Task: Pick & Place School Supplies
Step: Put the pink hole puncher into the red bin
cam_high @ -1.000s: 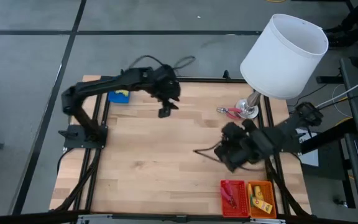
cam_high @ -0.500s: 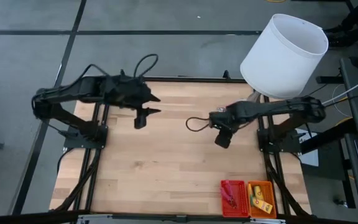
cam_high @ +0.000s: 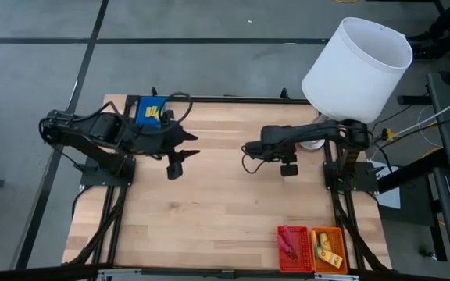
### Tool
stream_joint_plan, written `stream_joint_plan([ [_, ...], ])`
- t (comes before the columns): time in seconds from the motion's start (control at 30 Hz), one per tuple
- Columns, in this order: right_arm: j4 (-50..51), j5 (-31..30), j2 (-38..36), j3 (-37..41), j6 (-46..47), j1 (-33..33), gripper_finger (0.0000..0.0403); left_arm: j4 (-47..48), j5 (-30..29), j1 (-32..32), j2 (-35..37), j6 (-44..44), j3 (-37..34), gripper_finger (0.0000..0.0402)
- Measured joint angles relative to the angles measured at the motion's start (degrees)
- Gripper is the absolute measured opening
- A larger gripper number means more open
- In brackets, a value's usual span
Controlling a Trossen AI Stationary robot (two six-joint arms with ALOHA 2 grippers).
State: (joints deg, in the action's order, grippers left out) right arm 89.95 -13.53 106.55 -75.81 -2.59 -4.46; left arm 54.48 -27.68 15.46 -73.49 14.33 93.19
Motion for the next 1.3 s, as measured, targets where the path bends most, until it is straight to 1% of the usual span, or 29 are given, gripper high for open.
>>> stream_joint_plan([
  [0.2,0.1,-2.6,3.3,-0.2,-1.1,-6.2,0.0088,-0.1,-3.4,3.0,0.0,2.1,0.0,0.0182],
  [0.33,0.1,-2.4,5.4,-2.0,0.0,-10.6,0.0088,-0.3,-4.1,3.9,0.0,4.4,0.0,0.0182],
  [0.43,0.0,-1.7,6.8,-4.5,1.8,-12.7,0.0088,-0.2,-4.3,4.6,0.0,6.3,0.0,0.0182],
  [0.53,0.1,-2.0,7.0,-7.2,1.9,-12.9,0.0088,-0.3,-4.3,5.1,0.0,7.9,0.0,0.0182],
  [0.67,0.0,-2.4,7.0,-10.3,0.8,-11.6,0.0088,-0.3,-4.3,5.2,0.0,9.2,0.0,0.0182],
  [0.87,0.0,-2.1,7.0,-11.7,0.8,-10.1,0.0088,-0.3,-4.8,5.2,0.0,9.6,0.0,0.0182],
  [0.93,0.0,0.1,7.0,-11.7,2.1,-9.6,0.0088,-0.3,-4.9,5.2,0.0,9.6,0.0,0.0182],
  [1.07,-3.0,9.3,7.0,-11.7,6.3,-7.6,0.0088,-0.3,-5.4,5.2,0.0,9.6,0.0,0.0182],
  [1.2,-12.6,18.7,6.8,-11.7,11.8,-3.1,0.0088,-0.3,-5.6,5.2,0.0,9.1,0.0,0.0182],
  [1.3,-20.9,22.1,6.5,-11.7,16.5,1.4,0.0088,-0.2,-5.7,5.2,0.0,9.1,0.0,0.0182],
])
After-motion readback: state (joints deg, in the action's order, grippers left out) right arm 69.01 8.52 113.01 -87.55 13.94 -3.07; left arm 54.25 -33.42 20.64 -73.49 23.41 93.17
